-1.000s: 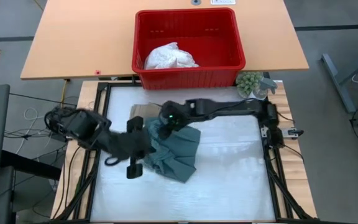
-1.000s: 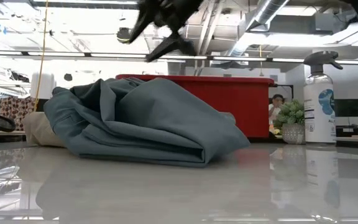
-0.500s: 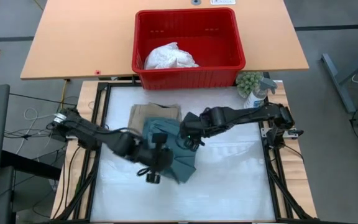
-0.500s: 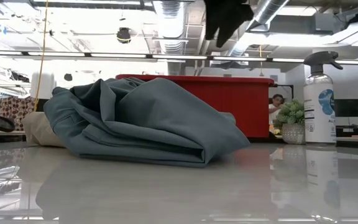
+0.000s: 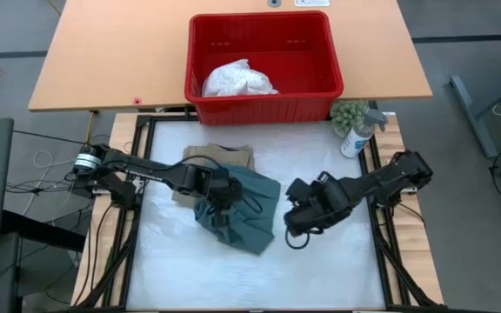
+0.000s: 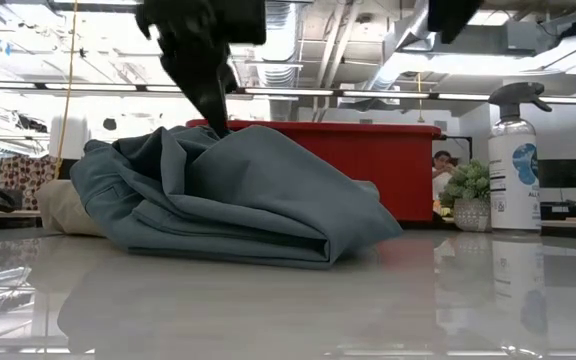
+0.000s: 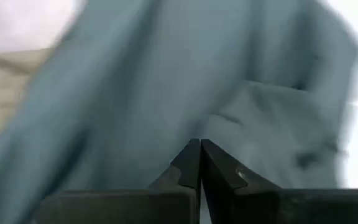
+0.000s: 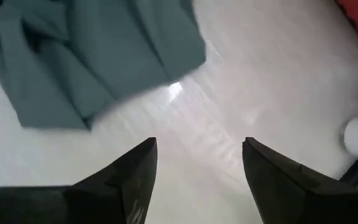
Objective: Fold Laundry from Bin
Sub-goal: Fold the blue pants in the red bin
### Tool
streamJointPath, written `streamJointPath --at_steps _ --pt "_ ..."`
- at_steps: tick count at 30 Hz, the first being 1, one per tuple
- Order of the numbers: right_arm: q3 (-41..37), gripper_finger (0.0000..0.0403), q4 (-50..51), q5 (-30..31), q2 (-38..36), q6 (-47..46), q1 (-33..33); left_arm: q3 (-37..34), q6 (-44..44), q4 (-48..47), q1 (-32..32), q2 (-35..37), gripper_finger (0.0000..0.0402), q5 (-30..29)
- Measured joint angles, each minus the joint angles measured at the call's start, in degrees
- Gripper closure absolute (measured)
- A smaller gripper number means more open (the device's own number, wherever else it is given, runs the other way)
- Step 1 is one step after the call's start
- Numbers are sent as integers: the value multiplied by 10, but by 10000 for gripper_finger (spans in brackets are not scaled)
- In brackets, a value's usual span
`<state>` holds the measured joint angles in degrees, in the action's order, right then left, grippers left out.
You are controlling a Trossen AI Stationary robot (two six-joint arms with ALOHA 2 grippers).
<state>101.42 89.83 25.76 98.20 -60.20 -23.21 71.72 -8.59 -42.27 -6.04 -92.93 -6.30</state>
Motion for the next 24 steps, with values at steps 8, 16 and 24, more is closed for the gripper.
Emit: streamJointPath --at_steps 8,16,24 --pt "-67 149 3 0 -31 -101 -32 0 -21 -10 34 0 401 105" --pt "-72 149 2 0 -31 -124 -69 0 -20 -56 22 0 401 213" --pt "-72 150 2 1 -31 -155 -114 -13 -65 -78 -51 16 401 247"
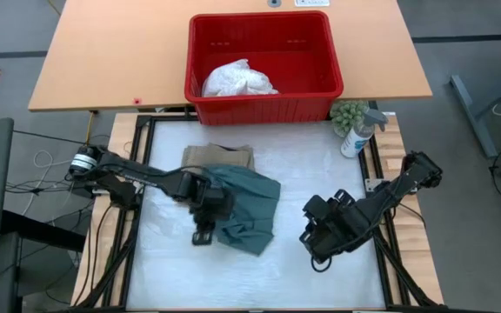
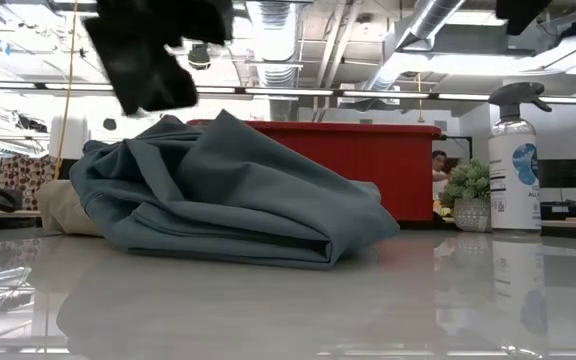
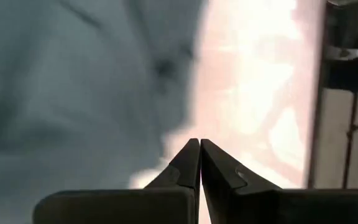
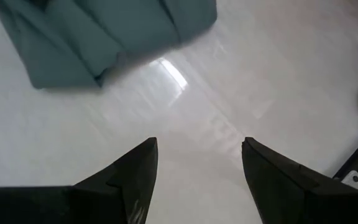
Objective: Fold Laundry from Bin
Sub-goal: Fold the blue pants in the red bin
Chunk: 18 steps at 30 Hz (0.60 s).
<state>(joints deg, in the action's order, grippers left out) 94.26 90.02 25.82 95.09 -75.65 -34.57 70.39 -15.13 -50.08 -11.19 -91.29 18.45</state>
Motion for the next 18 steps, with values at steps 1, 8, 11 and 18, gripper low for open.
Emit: streamJointPath --at_steps 1,8,11,18 --pt "0 150 0 0 0 0 -4 -2 -10 -3 -16 8 401 3" --pt "0 150 -22 142 1 14 21 -4 -99 16 -126 88 401 -157" --pt "0 151 -87 194 1 133 67 -4 -134 70 -158 142 401 -262" --pt "0 154 -328 39 39 545 206 -3 -147 185 -177 222 401 -358"
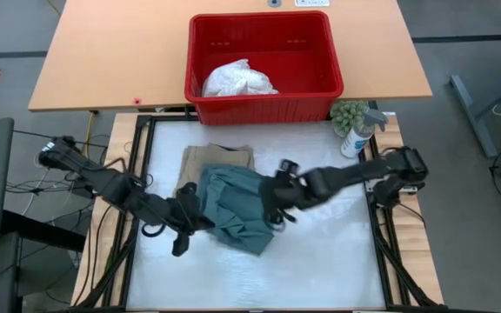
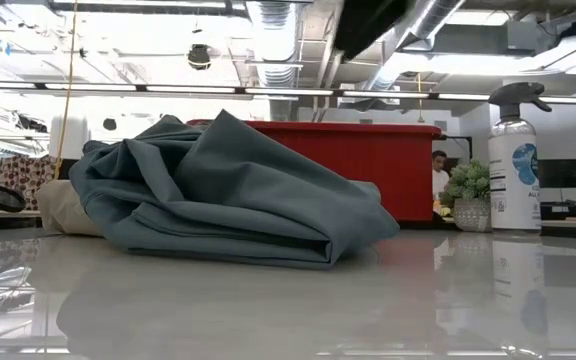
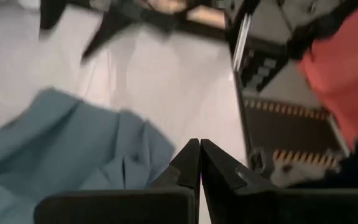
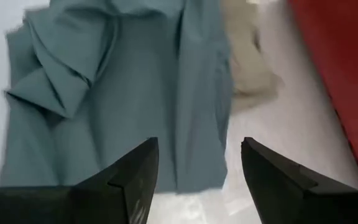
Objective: Fold Laundry from Bin
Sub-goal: Fold the blue pants in the red bin
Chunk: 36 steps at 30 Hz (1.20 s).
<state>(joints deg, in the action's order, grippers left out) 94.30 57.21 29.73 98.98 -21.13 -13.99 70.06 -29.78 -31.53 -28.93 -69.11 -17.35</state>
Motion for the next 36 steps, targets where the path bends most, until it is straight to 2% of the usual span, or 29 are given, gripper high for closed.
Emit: streamJointPath --at_steps 5,8,11,16,21,23,27,29,33,36 --pt "0 154 -84 -147 47 138 87 0 2 49 -17 22 401 -21" --pt "-1 155 -120 -209 77 185 117 0 70 132 -46 29 401 -49" --pt "-1 155 -135 -239 93 200 135 0 144 174 -70 52 402 -93" --pt "0 155 -135 -251 117 222 149 -69 150 154 -110 144 402 -218" --pt "0 155 -131 -249 139 233 157 -179 76 161 -109 271 402 -233" --pt "-1 155 -132 -227 149 235 165 -223 47 173 -102 302 402 -249" --pt "-1 156 -126 -153 150 220 200 -297 -5 215 -90 332 401 -250" --pt "-1 160 -126 -136 143 211 228 -323 -23 234 -87 335 401 -251" --pt "-1 169 -129 -182 132 196 280 -353 -60 242 -81 327 401 -251" --pt "-1 175 -126 -282 125 193 306 -364 -85 251 -76 313 401 -251"
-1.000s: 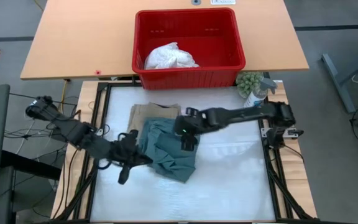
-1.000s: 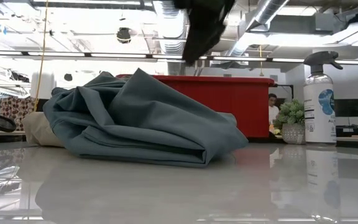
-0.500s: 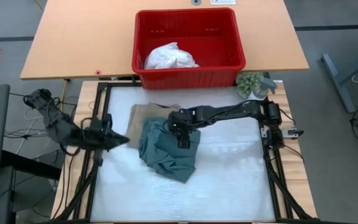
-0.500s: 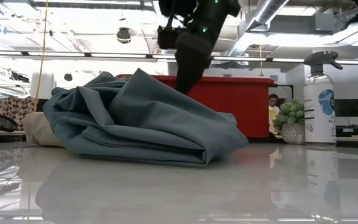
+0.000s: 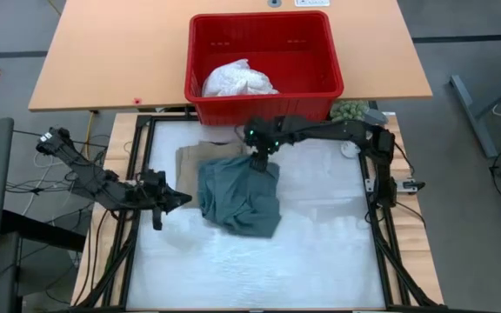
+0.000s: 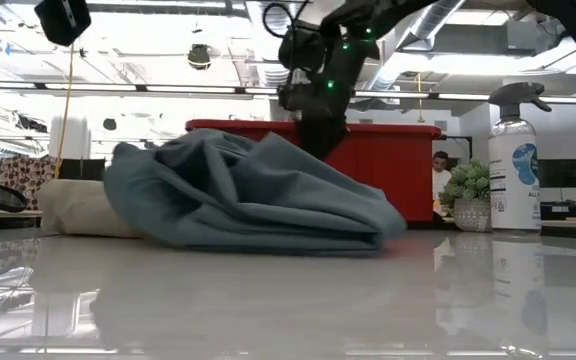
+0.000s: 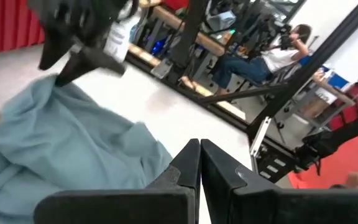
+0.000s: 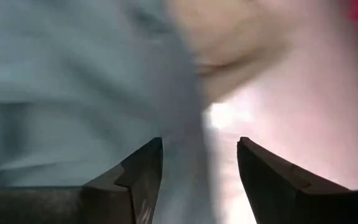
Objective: Fold Laundry from Bin
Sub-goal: Fold the blue pants in the red bin
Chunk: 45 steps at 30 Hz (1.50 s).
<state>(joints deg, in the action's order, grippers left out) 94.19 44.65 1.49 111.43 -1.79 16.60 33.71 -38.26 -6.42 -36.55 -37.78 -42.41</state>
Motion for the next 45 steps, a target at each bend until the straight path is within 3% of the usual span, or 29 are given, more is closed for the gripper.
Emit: streamJointPath --at_steps 4,7,10,13,15,20,25,30,34,41,45 --pt "0 176 -10 -145 -8 16 5 0 -1 16 6 -22 401 1" --pt "0 177 13 -153 -15 12 -3 0 11 61 12 -36 401 11" --pt "-1 177 39 -121 -49 25 -23 0 36 115 12 -41 401 17" --pt "1 177 30 -2 -85 63 -42 0 72 159 12 -35 401 16" --pt "1 177 11 35 -96 79 -37 0 89 172 13 -29 401 15" --pt "0 189 6 -84 -117 15 -26 0 81 173 18 -34 401 24" --pt "-67 227 -38 -135 -118 -24 -93 0 73 174 18 -35 401 39" --pt "-167 243 -183 -120 -117 -32 -153 0 71 175 17 -35 401 80" --pt "-204 241 -271 -49 -110 -28 -171 0 71 174 17 -35 401 84" --pt "-205 222 -277 -43 -55 21 -182 0 66 165 18 -35 401 84" --pt "-195 210 -284 -9 -19 15 -189 0 54 158 18 -35 401 85"
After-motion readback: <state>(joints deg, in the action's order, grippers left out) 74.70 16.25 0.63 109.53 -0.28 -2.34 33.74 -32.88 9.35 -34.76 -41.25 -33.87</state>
